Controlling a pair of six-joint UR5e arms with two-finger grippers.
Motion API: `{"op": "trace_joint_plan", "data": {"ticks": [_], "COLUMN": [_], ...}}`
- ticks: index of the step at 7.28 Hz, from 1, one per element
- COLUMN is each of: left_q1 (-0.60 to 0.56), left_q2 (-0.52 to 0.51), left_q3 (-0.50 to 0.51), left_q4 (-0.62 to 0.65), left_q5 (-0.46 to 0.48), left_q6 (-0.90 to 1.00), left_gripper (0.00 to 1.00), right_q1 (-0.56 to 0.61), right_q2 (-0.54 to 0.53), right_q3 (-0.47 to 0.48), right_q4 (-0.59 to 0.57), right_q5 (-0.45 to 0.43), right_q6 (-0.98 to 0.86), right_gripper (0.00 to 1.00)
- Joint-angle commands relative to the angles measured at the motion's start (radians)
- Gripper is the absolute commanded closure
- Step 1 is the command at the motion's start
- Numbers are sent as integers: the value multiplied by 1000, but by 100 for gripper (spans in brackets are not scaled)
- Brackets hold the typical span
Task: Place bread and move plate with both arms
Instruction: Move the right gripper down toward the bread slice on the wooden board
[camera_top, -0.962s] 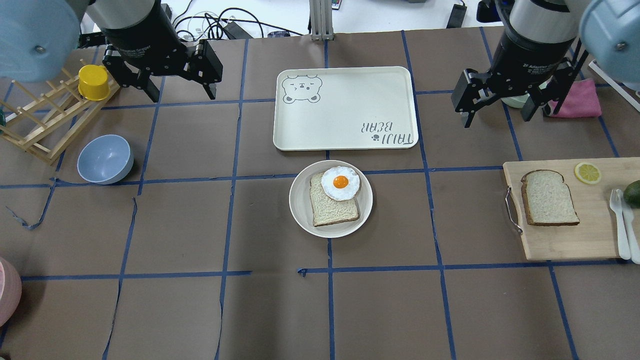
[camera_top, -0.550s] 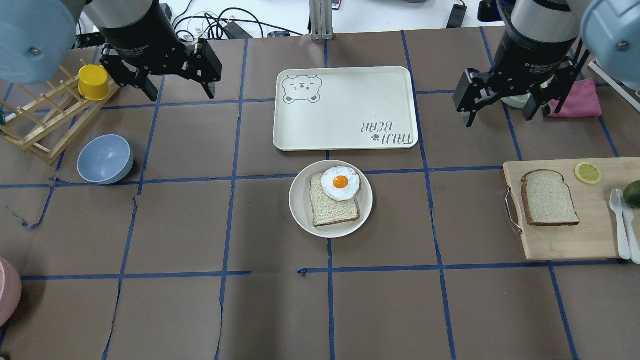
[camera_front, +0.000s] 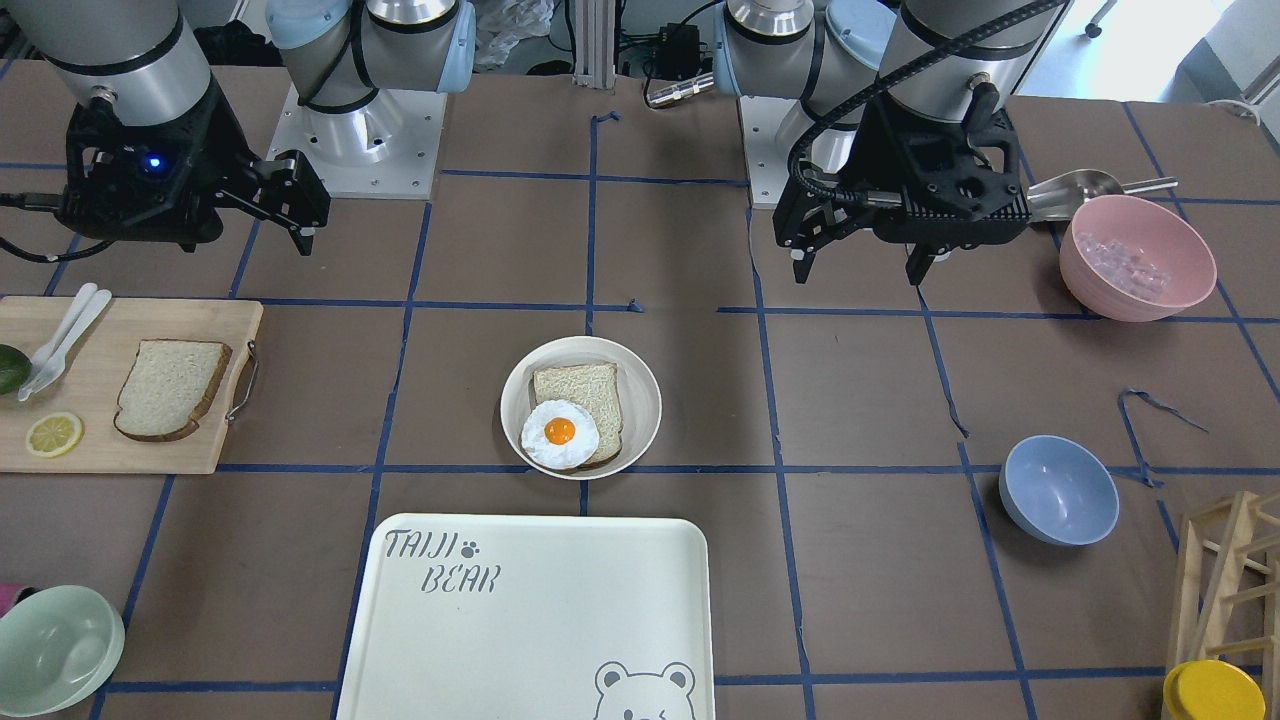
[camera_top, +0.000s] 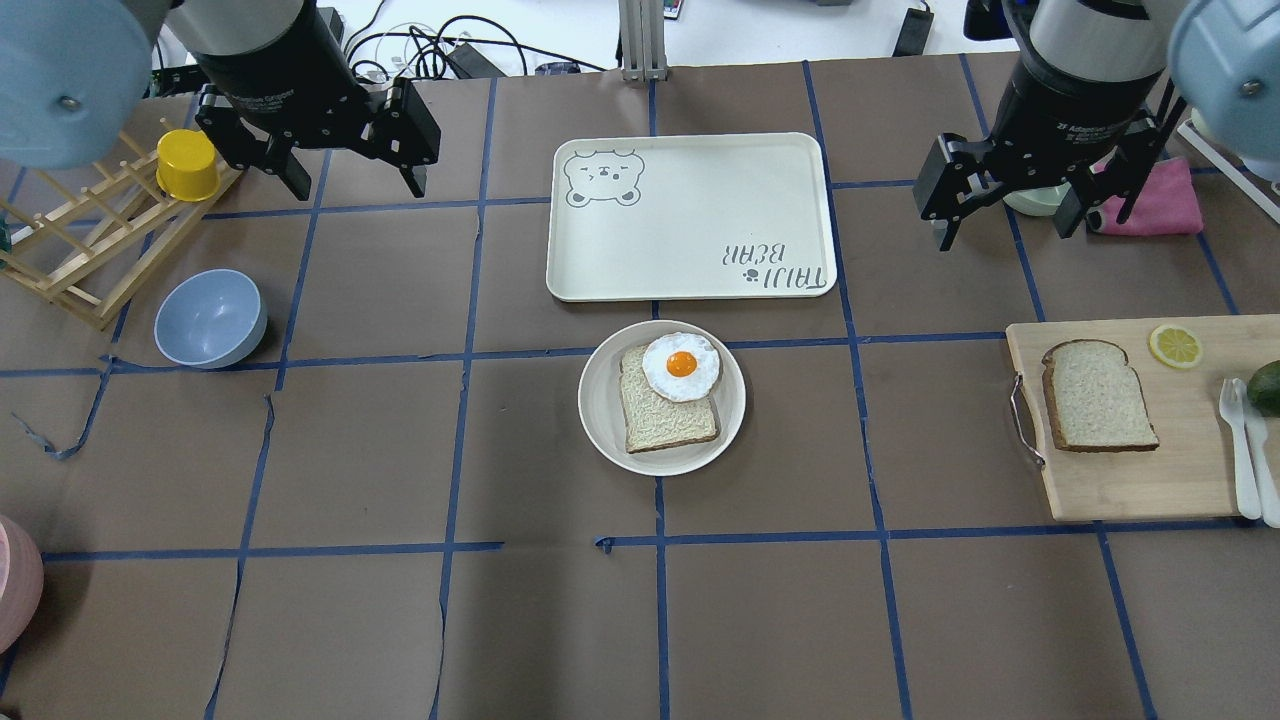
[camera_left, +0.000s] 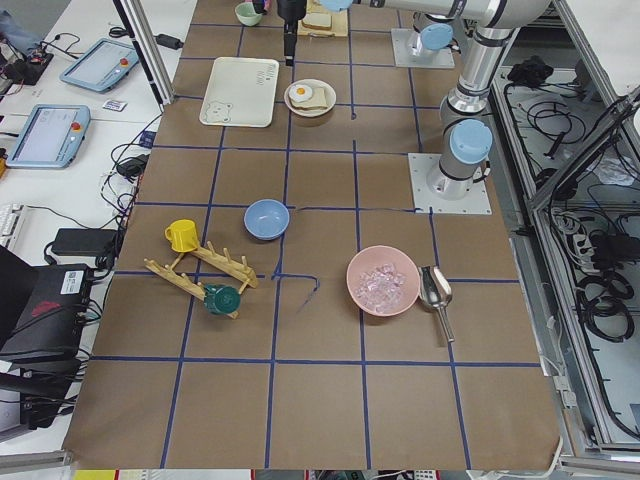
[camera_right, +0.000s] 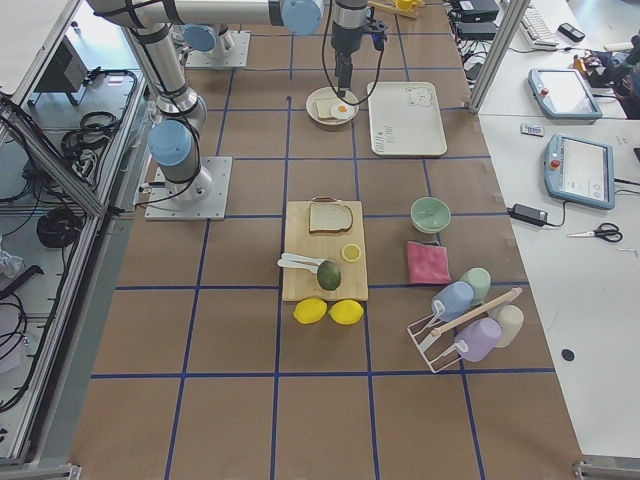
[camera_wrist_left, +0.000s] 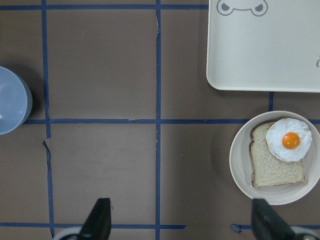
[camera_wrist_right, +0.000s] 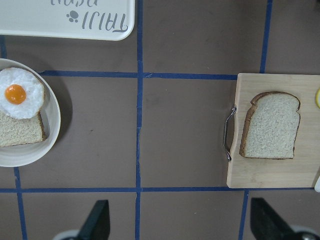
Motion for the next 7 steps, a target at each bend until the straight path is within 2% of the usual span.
{"op": "trace_joint_plan", "data": {"ticks": [1, 5, 6, 7], "left_q1": [3, 0, 3, 3], "left_q2": [2, 15, 15, 15], "left_q3": [6, -3, -5, -5], "left_q4": [1, -1, -1, -1], "left_q5": [0, -5, -9, -9], "left_q6": [1, 1, 1, 1], "left_gripper": [0, 0, 0, 0], "right_q1": [-41, -159, -217, -268], "right_q2": [4, 78, 87, 98], "right_q3": [1, 49, 91, 169], "right_q4": [0, -5, -55, -165], "right_q5": [0, 12, 15, 15], "right_q6": [2, 2, -11, -14], "right_gripper": [0, 0, 0, 0]}}
